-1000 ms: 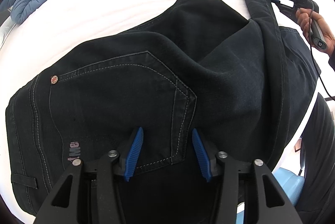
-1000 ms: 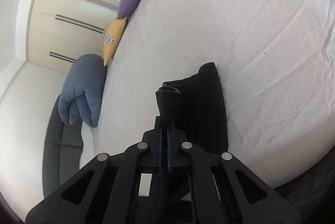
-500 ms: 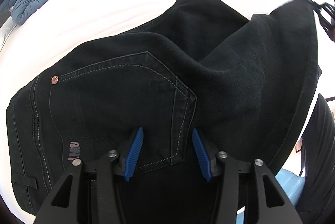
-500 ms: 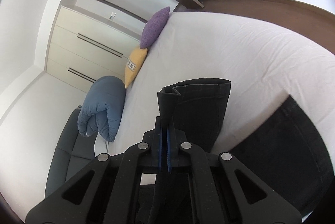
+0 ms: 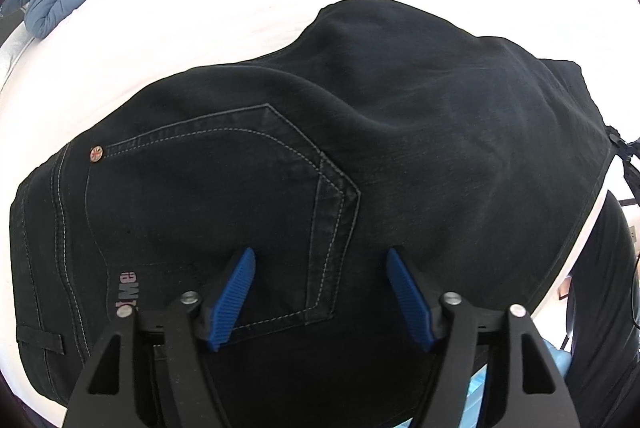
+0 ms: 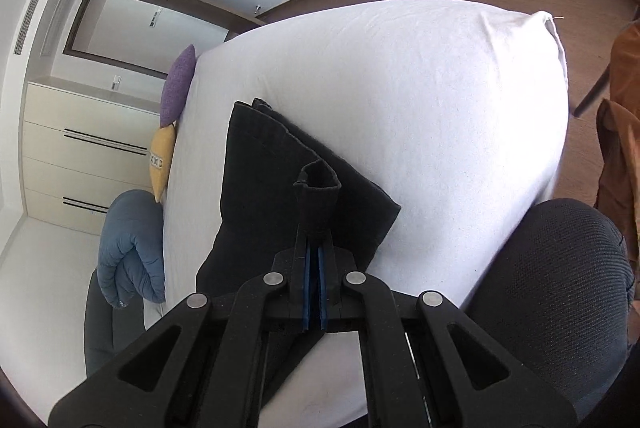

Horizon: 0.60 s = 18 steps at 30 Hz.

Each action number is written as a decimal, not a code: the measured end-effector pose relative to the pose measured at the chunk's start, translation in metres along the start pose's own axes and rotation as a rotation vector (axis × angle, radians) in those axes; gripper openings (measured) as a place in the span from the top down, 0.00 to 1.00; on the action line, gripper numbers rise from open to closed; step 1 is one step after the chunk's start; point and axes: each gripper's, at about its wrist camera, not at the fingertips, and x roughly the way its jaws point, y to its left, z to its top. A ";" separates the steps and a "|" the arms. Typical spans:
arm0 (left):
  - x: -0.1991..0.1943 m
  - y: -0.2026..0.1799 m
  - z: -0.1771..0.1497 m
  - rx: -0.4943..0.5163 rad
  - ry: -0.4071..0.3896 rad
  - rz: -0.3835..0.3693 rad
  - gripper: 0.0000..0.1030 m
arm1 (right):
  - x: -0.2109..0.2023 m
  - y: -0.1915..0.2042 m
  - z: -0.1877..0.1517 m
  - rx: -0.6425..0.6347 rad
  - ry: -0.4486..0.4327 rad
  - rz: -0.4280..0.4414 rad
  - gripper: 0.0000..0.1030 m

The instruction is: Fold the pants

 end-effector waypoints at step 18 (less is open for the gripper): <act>0.011 -0.019 -0.002 0.012 0.001 0.007 0.04 | 0.014 -0.043 0.009 0.094 0.050 0.050 0.96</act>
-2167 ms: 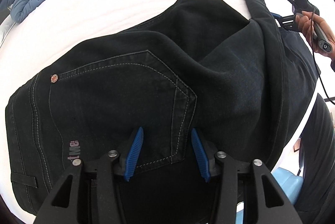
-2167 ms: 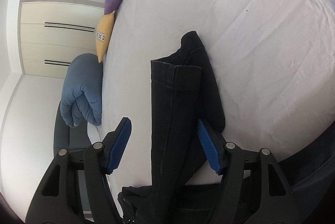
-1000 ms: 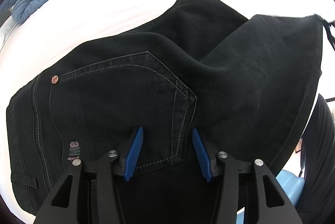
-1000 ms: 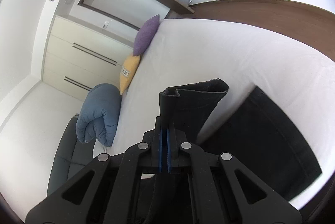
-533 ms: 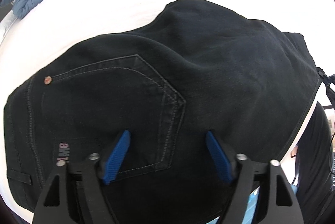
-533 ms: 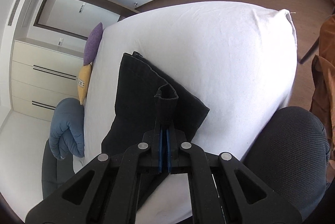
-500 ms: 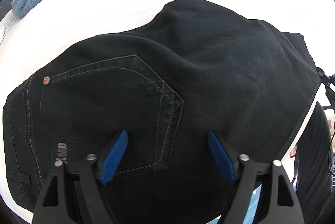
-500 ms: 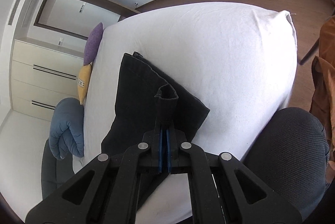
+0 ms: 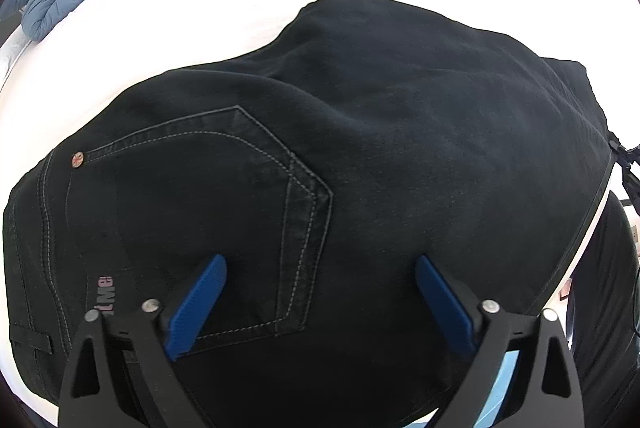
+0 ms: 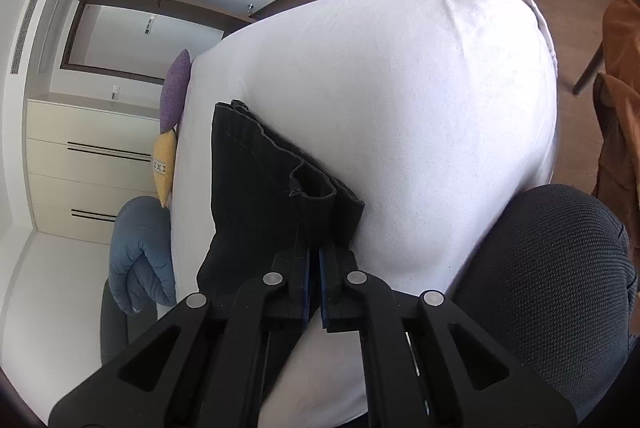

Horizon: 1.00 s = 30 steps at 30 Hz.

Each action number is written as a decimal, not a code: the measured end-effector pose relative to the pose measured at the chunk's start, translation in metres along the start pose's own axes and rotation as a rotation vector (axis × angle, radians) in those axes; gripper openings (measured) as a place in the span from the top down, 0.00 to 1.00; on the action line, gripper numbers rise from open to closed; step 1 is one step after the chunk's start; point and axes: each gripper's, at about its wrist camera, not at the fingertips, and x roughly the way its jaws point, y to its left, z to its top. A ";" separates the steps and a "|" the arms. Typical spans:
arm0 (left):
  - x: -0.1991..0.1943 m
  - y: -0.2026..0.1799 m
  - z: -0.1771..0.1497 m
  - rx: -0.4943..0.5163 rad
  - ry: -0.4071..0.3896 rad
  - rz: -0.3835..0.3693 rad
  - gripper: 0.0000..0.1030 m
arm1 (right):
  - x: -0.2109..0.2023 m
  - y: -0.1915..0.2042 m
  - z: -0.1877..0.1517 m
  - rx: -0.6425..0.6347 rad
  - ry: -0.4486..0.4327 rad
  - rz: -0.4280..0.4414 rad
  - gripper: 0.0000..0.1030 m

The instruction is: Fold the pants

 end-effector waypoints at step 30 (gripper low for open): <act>-0.025 -0.005 -0.009 -0.070 -0.126 -0.004 0.03 | 0.028 0.078 0.023 -0.301 -0.064 -0.283 0.89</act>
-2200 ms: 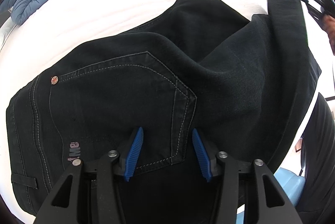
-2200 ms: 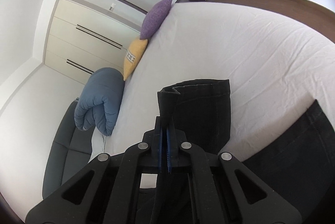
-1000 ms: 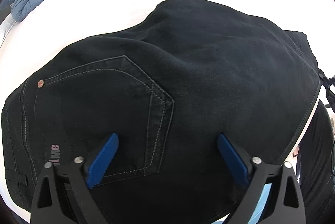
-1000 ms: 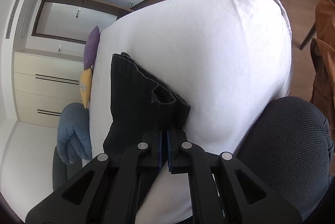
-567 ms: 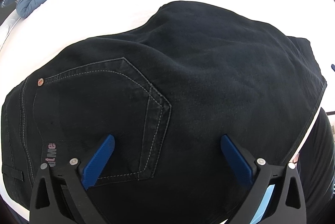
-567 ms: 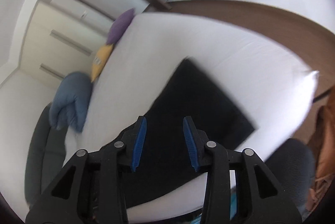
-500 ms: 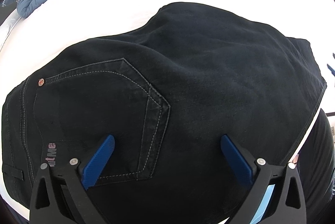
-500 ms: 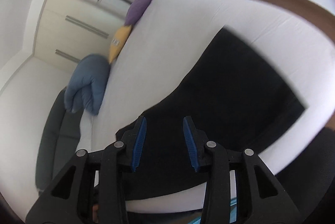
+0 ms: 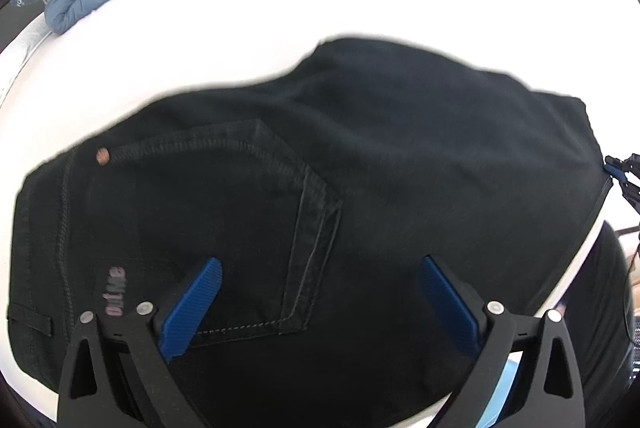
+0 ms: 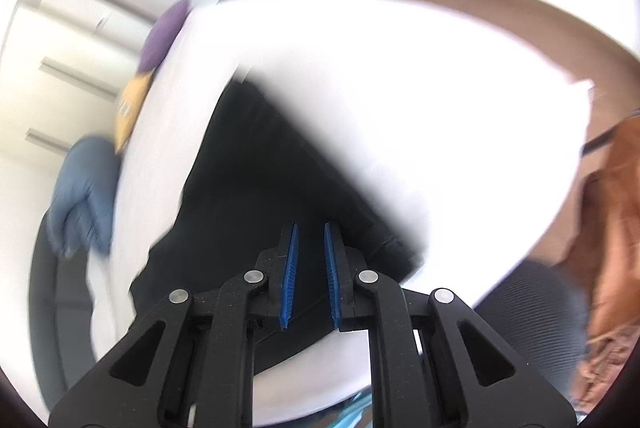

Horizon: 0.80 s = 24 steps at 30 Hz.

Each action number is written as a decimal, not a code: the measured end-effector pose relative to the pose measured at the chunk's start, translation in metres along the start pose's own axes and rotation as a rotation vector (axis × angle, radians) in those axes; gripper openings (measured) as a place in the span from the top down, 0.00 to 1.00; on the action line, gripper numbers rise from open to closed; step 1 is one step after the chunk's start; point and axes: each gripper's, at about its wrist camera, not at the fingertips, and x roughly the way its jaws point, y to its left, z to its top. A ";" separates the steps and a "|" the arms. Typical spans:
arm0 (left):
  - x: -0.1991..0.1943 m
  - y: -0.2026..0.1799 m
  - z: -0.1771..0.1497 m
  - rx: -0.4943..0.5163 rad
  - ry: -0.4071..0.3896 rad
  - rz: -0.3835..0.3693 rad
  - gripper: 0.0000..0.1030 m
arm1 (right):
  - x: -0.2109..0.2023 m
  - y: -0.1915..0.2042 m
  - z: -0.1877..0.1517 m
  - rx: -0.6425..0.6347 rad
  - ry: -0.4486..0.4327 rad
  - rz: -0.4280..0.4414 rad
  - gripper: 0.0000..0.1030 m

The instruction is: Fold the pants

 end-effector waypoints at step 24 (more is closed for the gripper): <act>0.071 -0.026 0.098 -0.068 -0.015 -0.168 0.63 | 0.122 0.206 -0.116 -0.242 0.432 0.506 0.88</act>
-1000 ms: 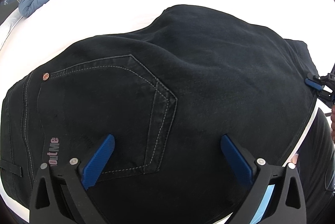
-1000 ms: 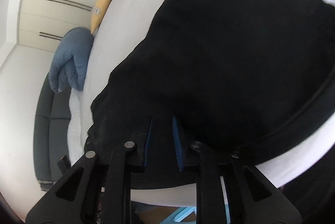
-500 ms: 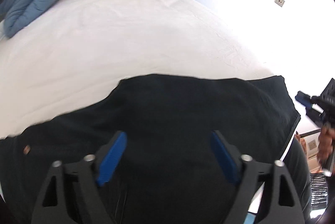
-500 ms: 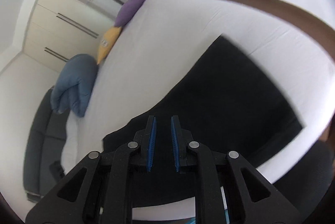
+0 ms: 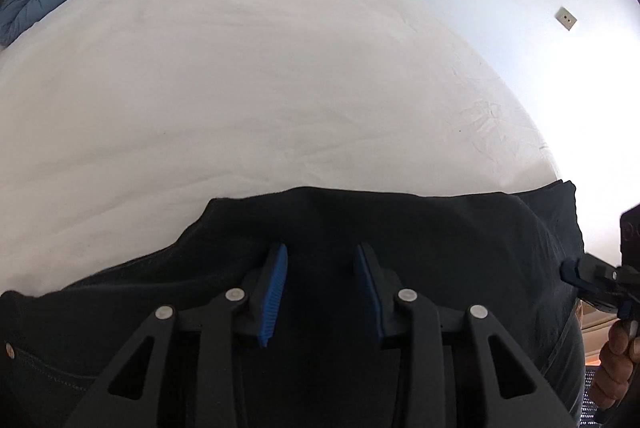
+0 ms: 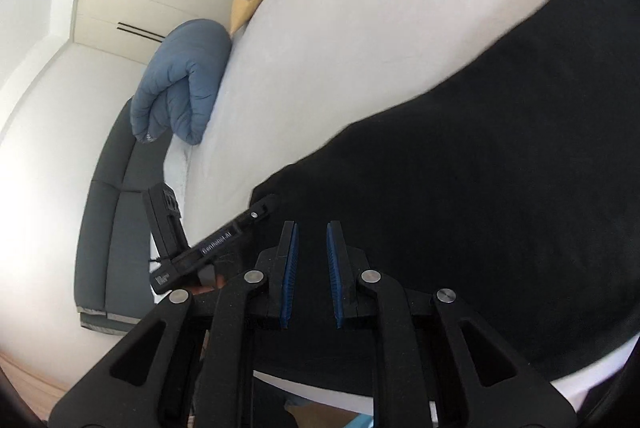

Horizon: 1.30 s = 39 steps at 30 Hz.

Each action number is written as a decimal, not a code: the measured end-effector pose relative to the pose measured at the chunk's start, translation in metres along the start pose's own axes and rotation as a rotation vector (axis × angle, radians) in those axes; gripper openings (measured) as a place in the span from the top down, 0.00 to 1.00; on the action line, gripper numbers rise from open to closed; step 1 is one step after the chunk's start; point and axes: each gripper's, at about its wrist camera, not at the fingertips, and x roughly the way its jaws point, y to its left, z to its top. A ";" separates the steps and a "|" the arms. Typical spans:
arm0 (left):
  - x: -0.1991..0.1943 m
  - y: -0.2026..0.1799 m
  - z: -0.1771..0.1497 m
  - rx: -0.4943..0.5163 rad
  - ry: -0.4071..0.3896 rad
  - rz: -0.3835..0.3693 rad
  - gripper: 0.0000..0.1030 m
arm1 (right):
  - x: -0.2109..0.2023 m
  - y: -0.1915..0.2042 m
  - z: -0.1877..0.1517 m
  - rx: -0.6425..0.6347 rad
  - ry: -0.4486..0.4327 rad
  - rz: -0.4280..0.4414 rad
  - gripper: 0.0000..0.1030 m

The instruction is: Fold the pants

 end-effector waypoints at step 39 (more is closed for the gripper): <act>-0.024 -0.046 -0.089 -0.014 -0.069 -0.083 0.53 | 0.087 -0.057 -0.029 0.131 -0.048 0.043 1.00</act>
